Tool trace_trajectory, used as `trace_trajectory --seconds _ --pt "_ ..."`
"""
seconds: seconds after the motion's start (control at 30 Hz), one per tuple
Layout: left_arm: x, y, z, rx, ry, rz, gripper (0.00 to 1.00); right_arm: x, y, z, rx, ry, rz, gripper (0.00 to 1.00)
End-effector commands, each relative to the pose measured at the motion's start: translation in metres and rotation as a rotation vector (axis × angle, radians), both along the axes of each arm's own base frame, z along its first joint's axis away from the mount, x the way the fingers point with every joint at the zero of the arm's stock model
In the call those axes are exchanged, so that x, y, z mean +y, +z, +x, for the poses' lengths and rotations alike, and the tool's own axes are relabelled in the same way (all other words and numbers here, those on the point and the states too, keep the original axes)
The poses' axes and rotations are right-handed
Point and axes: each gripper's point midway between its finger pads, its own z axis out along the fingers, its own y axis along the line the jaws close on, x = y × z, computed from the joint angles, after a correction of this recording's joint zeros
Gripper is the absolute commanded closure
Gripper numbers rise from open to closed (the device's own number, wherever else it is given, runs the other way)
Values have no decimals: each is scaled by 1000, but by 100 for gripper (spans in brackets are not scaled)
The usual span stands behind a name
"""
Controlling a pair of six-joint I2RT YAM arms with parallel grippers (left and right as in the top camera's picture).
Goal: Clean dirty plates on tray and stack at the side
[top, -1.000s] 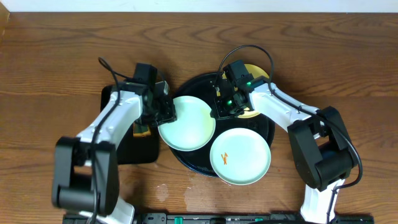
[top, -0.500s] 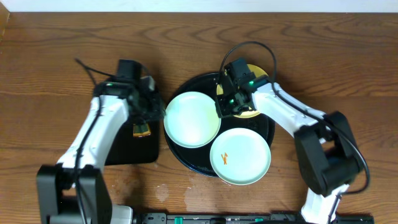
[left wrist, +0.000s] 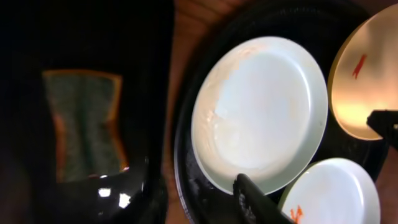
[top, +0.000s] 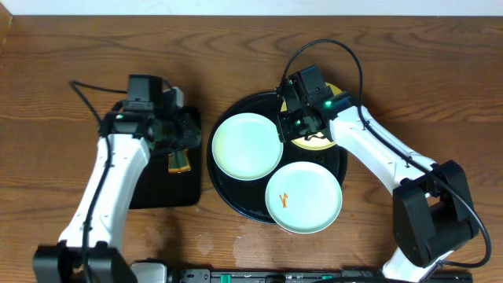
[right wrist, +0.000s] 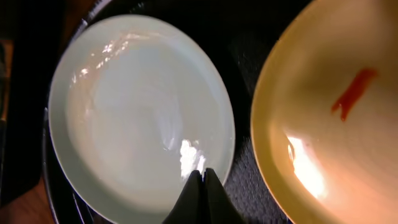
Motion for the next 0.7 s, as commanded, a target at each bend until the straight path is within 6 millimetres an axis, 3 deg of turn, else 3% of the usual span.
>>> trace_trajectory --seconds 0.0,0.13,0.27,0.4,0.67 --pt "-9 -32 -9 93 -39 3 74 -4 -5 2 10 1 -20 85" --pt "-21 -56 -5 134 -74 7 77 -6 -21 2 67 -20 -5 75" --pt "-32 -76 -4 171 -107 14 88 1 -34 -2 160 -5 93 71" --pt "-38 -96 -5 207 -124 19 92 -5 -53 -2 217 -33 100 71" --pt "-38 -124 -4 255 -125 24 92 5 -61 -5 247 -7 144 73"
